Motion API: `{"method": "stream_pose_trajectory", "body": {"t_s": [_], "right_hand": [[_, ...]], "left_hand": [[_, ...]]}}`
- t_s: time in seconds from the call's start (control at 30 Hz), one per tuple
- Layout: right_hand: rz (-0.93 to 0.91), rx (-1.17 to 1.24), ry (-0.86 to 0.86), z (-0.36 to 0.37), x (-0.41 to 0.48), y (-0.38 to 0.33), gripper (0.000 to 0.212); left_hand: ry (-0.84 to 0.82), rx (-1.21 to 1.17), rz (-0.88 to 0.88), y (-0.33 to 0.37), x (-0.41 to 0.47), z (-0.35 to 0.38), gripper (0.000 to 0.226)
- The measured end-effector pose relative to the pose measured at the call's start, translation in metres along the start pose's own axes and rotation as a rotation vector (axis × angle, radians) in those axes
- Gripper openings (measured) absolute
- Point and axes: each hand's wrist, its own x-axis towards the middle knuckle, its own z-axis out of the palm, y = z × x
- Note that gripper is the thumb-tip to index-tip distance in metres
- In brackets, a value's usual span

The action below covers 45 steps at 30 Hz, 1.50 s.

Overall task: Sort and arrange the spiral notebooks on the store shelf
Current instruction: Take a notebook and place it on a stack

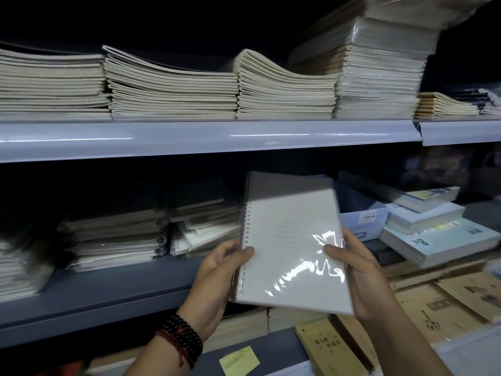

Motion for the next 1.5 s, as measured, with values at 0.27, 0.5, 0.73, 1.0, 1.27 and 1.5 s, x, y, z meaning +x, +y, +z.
{"method": "stream_pose_trajectory", "body": {"t_s": [0.27, 0.5, 0.73, 1.0, 1.27, 1.5], "right_hand": [[0.0, -0.143, -0.099, 0.008, 0.008, 0.004, 0.052], [0.076, -0.314, -0.242, 0.014, 0.014, 0.012, 0.089], [-0.043, -0.202, -0.036, 0.041, 0.027, 0.025, 0.057], [-0.002, -0.043, -0.095, 0.104, 0.032, 0.048, 0.036], [-0.028, -0.107, -0.209, 0.195, 0.021, 0.087, 0.028], [-0.029, -0.119, -0.317, 0.266, 0.009, 0.102, 0.017]], "left_hand": [[-0.109, 0.149, -0.013, -0.008, -0.001, -0.023, 0.029], [-0.043, 0.233, 0.098, -0.005, 0.002, -0.047, 0.026], [0.049, 0.096, 0.092, 0.003, 0.004, -0.064, 0.027], [0.387, -0.171, 0.229, 0.033, -0.012, -0.095, 0.041], [0.518, -0.136, 0.4, 0.076, -0.051, -0.163, 0.006], [0.652, -0.093, 0.54, 0.118, -0.09, -0.207, 0.004]]}}
